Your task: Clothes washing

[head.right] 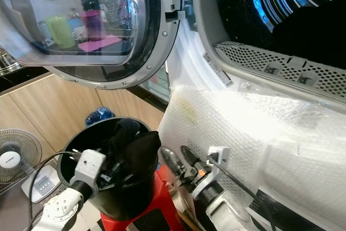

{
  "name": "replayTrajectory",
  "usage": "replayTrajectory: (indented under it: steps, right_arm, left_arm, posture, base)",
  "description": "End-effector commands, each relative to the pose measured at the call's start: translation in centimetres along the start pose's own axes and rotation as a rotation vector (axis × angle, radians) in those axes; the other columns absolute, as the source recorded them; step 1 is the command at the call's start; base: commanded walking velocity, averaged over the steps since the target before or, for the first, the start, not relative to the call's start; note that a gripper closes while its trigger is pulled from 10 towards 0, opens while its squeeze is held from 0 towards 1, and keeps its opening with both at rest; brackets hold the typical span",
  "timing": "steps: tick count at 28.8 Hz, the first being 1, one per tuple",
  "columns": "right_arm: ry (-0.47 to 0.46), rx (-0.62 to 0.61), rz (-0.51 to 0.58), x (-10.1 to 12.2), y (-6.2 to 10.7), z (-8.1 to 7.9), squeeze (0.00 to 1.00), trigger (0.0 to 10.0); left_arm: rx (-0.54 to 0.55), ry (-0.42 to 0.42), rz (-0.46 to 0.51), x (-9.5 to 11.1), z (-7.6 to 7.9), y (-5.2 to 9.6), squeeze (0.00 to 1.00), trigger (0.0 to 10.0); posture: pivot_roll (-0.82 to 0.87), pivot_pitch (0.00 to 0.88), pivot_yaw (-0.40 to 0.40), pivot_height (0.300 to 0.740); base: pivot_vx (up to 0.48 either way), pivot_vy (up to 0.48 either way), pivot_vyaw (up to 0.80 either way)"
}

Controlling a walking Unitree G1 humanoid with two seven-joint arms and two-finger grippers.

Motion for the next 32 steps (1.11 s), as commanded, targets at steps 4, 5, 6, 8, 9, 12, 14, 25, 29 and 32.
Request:
replayTrajectory:
  steps: [4,5,6,8,9,12,14,25,29,32]
  right_arm:
    - [0.024,-0.183,-0.073,-2.8,1.0,4.6,0.0,10.0]
    - [0.032,-0.246,-0.105,-3.7,1.3,5.9,0.0,10.0]
    - [0.04,-0.288,-0.129,-4.3,1.6,6.7,0.0,10.0]
    - [0.067,-0.483,-0.214,-6.7,3.0,10.0,0.0,10.0]
    - [0.066,-0.531,-0.232,-7.2,3.4,10.7,0.0,10.0]
    - [0.0,-0.791,-0.287,-9.4,6.1,13.6,0.0,10.0]
    - [0.019,-0.828,-0.345,-10.5,6.7,13.8,0.0,10.0]
    - [0.176,-0.902,-0.641,-15.5,10.4,13.9,0.0,10.0]
    - [0.214,-0.991,-0.701,-15.9,13.0,14.9,0.0,10.0]
    - [0.223,-1.017,-0.707,-15.8,14.0,15.3,0.0,10.0]
  left_arm:
    - [0.065,0.027,0.072,2.1,-1.4,-0.3,0.0,10.0]
    - [0.066,0.045,0.077,2.5,-1.5,-0.5,0.0,10.0]
    - [0.066,0.057,0.08,2.7,-1.5,-0.7,0.0,10.0]
    - [0.035,0.088,0.079,3.2,-1.4,-1.4,0.0,10.0]
    - [0.026,0.094,0.082,3.4,-1.4,-1.6,0.44,10.0]
    - [0.014,0.11,0.059,3.2,-2.3,-2.2,1.0,10.0]
    - [0.027,0.098,0.057,3.2,-3.0,-2.3,1.0,10.0]
    - [0.068,0.095,0.039,3.1,-5.7,-2.7,1.0,10.0]
    - [0.004,0.14,0.008,2.3,-5.2,-3.7,1.0,10.0]
    - [-0.018,0.16,-0.012,1.7,-5.1,-4.0,1.0,10.0]
  posture:
    - [-0.01,0.0,0.101,0.74]
    - [-0.01,0.0,0.1,0.74]
    - [-0.01,0.0,0.099,0.74]
    - [0.0,0.0,0.097,0.74]
    - [0.0,0.0,0.097,0.74]
    - [0.01,0.0,0.104,0.74]
    - [0.01,0.0,0.104,0.74]
    - [0.0,0.0,0.094,0.74]
    - [-0.02,0.0,0.073,0.74]
    - [-0.02,0.0,0.051,0.74]
  base:
    - [0.0,0.0,0.0]
    - [0.0,0.0,0.0]
    - [0.0,0.0,0.0]
    - [0.0,0.0,0.0]
    - [0.0,0.0,0.0]
    - [0.0,0.0,0.0]
    - [0.0,0.0,0.0]
    - [0.0,0.0,0.0]
    - [0.0,0.0,0.0]
    - [0.0,0.0,0.0]
Point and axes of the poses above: a point about 5 cm out from each wrist's last joint towards the gripper, its own y axis pointing back from the gripper into the wrist, its own x axis along the axis of the wrist's last joint, z = x × y, the point moved 4 cm from there along -y, pointing out of the wrist towards the gripper, and after that the axes turned 5 degrees about -y, right-handed, at the moved point
